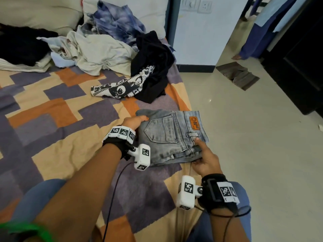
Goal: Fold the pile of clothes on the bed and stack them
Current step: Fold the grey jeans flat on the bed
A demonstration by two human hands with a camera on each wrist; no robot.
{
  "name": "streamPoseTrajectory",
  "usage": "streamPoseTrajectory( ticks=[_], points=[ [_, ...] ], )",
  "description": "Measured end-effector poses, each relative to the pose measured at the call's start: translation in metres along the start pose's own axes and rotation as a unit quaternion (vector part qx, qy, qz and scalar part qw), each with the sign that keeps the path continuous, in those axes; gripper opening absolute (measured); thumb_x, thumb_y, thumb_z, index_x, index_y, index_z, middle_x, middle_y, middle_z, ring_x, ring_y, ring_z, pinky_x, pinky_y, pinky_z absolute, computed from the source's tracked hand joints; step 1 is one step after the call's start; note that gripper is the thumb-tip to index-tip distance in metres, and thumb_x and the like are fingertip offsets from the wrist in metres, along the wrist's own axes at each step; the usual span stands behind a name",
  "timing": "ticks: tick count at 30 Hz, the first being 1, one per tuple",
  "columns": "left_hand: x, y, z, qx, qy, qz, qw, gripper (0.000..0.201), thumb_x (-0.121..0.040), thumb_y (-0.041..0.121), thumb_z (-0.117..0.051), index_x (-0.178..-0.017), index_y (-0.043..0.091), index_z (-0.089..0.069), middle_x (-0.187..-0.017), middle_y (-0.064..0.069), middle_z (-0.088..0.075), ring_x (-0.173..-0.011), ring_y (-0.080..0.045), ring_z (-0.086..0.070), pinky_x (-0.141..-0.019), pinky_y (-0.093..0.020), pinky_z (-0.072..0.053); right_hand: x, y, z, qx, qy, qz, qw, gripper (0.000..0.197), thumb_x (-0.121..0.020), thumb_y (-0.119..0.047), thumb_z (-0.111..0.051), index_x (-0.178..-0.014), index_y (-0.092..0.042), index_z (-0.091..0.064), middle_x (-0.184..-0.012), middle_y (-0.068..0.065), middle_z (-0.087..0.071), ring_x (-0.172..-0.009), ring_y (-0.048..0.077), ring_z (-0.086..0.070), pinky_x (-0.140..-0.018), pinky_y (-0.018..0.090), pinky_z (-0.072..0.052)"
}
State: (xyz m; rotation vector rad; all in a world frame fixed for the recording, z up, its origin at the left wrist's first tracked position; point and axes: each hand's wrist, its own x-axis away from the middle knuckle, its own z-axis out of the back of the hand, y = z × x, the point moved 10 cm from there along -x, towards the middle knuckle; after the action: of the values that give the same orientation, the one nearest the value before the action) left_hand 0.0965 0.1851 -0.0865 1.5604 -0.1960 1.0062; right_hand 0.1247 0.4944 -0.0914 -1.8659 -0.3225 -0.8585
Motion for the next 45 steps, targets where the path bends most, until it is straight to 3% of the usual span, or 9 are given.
streamPoseTrajectory(
  ticks=[5, 10, 15, 18, 20, 24, 28, 36, 45],
  points=[
    [0.022, -0.004, 0.031, 0.087, -0.001, 0.002, 0.996, 0.009, -0.081, 0.008, -0.067, -0.089, 0.008, -0.065, -0.096, -0.013, -0.065, -0.083, -0.028, -0.061, -0.081, -0.040, -0.052, 0.005, -0.024, -0.038, 0.036, -0.054, 0.030, 0.997, 0.007, -0.084, 0.001, -0.066, -0.091, -0.001, -0.066, -0.063, 0.009, -0.066, -0.060, 0.025, -0.064, -0.060, 0.039, -0.056],
    [0.055, -0.037, 0.076, 0.218, -0.007, 0.018, 0.976, 0.013, -0.086, -0.003, -0.058, -0.088, 0.010, -0.062, -0.077, -0.009, -0.067, -0.076, -0.022, -0.060, -0.059, -0.032, -0.055, 0.012, -0.079, -0.126, 0.106, -0.165, 0.147, 0.970, 0.015, -0.080, 0.014, -0.065, -0.086, 0.001, -0.061, -0.063, 0.006, -0.069, -0.056, 0.017, -0.067, -0.055, 0.031, -0.057],
    [0.086, -0.102, 0.065, 0.129, -0.029, 0.081, 0.988, 0.012, -0.091, 0.011, -0.063, -0.085, 0.020, -0.056, -0.080, 0.001, -0.060, -0.070, -0.014, -0.056, -0.066, -0.028, -0.040, 0.003, -0.105, -0.197, 0.354, -0.155, 0.277, 0.880, 0.019, -0.077, -0.001, -0.071, -0.087, -0.016, -0.067, -0.090, 0.010, -0.064, -0.082, 0.026, -0.060, -0.078, 0.043, -0.051],
    [0.093, -0.133, 0.063, 0.110, -0.029, 0.113, 0.987, 0.010, -0.093, 0.017, -0.061, -0.084, 0.019, -0.056, -0.086, 0.001, -0.058, -0.070, -0.014, -0.057, -0.065, -0.027, -0.036, -0.008, -0.070, -0.180, 0.509, -0.147, 0.258, 0.808, 0.022, -0.080, -0.007, -0.065, -0.101, -0.014, -0.064, -0.095, 0.008, -0.063, -0.088, 0.028, -0.062, -0.075, 0.041, -0.053],
    [0.090, -0.128, 0.081, 0.120, 0.049, 0.066, 0.989, 0.007, -0.090, 0.018, -0.064, -0.094, 0.014, -0.060, -0.089, -0.003, -0.061, -0.073, -0.020, -0.058, -0.064, -0.029, -0.041, 0.001, -0.031, -0.147, 0.491, -0.176, 0.203, 0.829, 0.009, -0.086, -0.007, -0.067, -0.089, -0.013, -0.061, -0.088, 0.009, -0.064, -0.075, 0.022, -0.059, -0.061, 0.032, -0.047],
    [0.090, -0.097, 0.128, -0.051, 0.248, -0.064, 0.965, 0.062, -0.076, 0.026, -0.077, -0.129, 0.002, -0.054, -0.127, -0.020, -0.057, -0.113, -0.041, -0.056, -0.094, -0.045, -0.049, 0.005, 0.011, -0.081, 0.427, -0.137, 0.247, 0.859, 0.018, -0.087, -0.029, -0.073, -0.084, -0.012, -0.067, -0.084, 0.002, -0.067, -0.080, 0.019, -0.060, -0.072, 0.035, -0.049],
    [0.088, -0.083, 0.122, -0.144, 0.226, -0.163, 0.949, 0.025, -0.084, 0.023, -0.071, -0.100, 0.004, -0.075, -0.102, -0.019, -0.072, -0.099, -0.038, -0.064, -0.088, -0.043, -0.051, 0.023, 0.021, -0.065, 0.450, -0.096, 0.277, 0.844, 0.033, -0.087, -0.042, -0.071, -0.091, -0.009, -0.069, -0.084, 0.002, -0.069, -0.079, 0.017, -0.061, -0.064, 0.025, -0.043],
    [0.105, -0.063, 0.136, -0.171, 0.313, -0.317, 0.879, 0.015, -0.087, 0.014, -0.070, -0.087, -0.001, -0.070, -0.095, -0.024, -0.063, -0.094, -0.042, -0.055, -0.085, -0.045, -0.040, 0.041, 0.022, -0.065, 0.536, -0.032, 0.328, 0.777, 0.034, -0.099, -0.035, -0.054, -0.087, -0.003, -0.058, -0.093, 0.020, -0.067, -0.089, 0.037, -0.061, -0.067, 0.034, -0.038],
    [0.065, -0.092, 0.132, -0.106, 0.216, -0.136, 0.961, 0.035, -0.100, 0.023, -0.045, -0.119, -0.004, -0.055, -0.124, -0.029, -0.057, -0.112, -0.045, -0.052, -0.097, -0.044, -0.041, 0.041, 0.024, -0.067, 0.599, -0.001, 0.285, 0.749, 0.036, -0.105, -0.029, -0.041, -0.111, 0.001, -0.058, -0.114, 0.025, -0.062, -0.106, 0.042, -0.058, -0.086, 0.040, -0.045]
  ],
)
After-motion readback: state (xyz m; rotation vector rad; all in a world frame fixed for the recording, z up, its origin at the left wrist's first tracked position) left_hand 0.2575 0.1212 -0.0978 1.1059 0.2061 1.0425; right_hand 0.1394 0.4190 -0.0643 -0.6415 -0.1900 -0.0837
